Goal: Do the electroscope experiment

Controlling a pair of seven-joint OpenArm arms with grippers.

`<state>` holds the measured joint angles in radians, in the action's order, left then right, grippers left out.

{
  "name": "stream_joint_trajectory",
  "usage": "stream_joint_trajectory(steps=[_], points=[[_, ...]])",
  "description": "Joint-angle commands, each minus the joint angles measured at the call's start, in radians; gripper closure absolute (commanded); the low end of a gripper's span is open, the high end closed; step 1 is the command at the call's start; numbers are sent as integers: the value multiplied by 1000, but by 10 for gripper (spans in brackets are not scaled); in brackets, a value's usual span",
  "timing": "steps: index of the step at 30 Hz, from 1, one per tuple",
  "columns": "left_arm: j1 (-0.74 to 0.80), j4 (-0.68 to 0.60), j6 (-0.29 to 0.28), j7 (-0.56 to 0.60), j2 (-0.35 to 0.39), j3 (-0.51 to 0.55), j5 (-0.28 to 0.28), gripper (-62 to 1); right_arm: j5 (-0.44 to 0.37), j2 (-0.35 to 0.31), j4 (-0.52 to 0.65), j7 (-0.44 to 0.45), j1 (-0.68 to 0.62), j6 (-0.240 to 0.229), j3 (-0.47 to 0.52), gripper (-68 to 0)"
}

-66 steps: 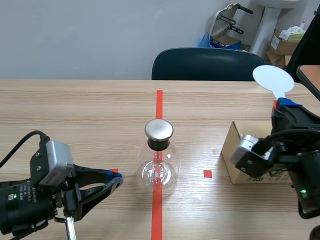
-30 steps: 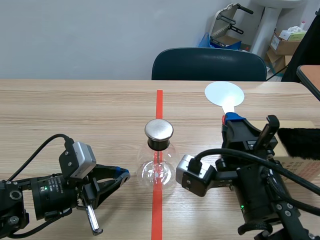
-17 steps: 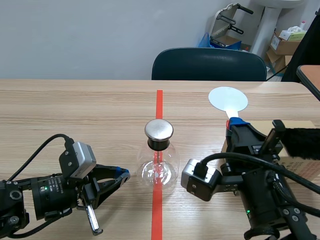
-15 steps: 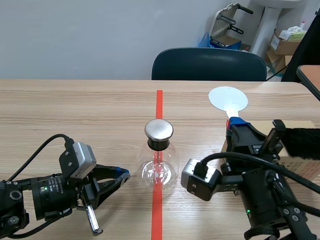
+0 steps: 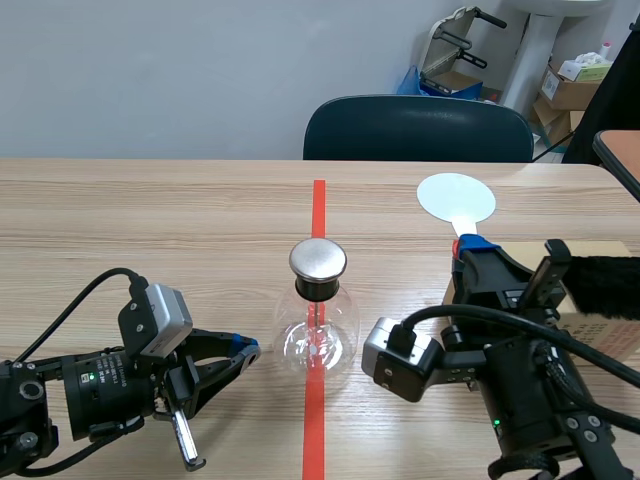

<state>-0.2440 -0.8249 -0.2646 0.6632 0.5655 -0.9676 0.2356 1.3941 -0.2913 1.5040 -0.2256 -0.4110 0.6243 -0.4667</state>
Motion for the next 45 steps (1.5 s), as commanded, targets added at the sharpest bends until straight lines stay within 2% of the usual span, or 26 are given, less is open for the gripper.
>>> stream_joint_trajectory(steps=[1, 45], points=[[-5, -18, -4, 18, -3, 5, 7, -27, -3, -5, 17, -5, 6, 10, 2, -10], [-4, -18, 10, 21, -3, 5, 7, -27, -3, -5, 17, -5, 6, 10, 2, -10]])
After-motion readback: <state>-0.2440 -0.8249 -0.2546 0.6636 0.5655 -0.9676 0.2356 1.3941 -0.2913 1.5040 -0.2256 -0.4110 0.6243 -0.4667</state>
